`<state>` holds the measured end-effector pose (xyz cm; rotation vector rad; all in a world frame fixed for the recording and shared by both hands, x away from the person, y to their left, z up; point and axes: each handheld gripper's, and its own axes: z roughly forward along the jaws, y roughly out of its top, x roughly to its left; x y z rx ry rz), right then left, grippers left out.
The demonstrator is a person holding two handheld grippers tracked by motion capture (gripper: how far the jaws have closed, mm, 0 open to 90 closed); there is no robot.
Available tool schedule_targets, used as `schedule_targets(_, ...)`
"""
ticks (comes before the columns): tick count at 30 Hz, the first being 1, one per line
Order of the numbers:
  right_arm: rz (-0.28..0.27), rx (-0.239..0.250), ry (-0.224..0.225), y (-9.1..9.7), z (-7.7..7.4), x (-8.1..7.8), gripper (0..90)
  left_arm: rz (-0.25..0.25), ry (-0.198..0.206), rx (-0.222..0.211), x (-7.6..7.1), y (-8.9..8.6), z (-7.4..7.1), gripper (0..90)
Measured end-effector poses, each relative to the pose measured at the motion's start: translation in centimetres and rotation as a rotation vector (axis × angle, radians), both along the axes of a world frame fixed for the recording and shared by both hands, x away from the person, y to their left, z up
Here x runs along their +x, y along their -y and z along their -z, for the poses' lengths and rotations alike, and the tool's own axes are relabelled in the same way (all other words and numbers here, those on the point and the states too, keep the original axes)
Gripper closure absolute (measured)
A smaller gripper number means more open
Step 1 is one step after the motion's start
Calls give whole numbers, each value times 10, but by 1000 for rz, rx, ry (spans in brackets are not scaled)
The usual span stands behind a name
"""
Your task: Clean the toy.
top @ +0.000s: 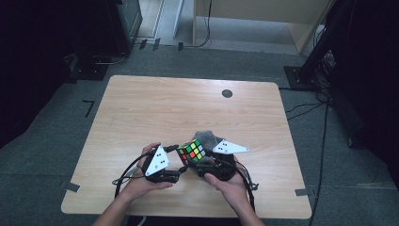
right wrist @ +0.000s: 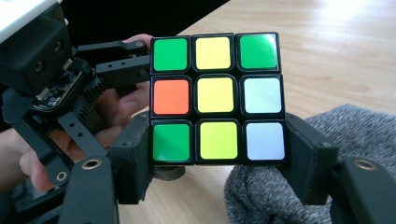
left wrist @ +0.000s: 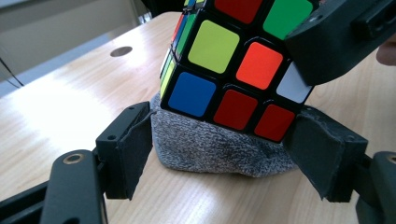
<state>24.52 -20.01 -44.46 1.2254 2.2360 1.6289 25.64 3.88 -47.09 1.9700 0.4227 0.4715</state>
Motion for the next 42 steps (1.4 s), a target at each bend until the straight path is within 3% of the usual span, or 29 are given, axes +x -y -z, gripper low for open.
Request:
schedule_targets(8,-13,5,-46,-3,3,2,343,2,22,20,-2,3,2,244)
schedule_targets(24,-10,49,-122,-3,7,4,343,11,48,5,-4,3,3,248)
schedule_targets(29,-14,77,-139,-3,6,4,342,14,56,-4,-5,3,3,273)
schedule_targets(33,-12,111,-163,-1,8,5,341,4,92,1,-7,3,3,294)
schedule_targets(36,-13,129,-155,0,9,6,337,0,74,-3,-6,3,3,308)
schedule_targets(42,-20,167,-57,9,2,4,290,-65,9,-40,5,-8,3,323)
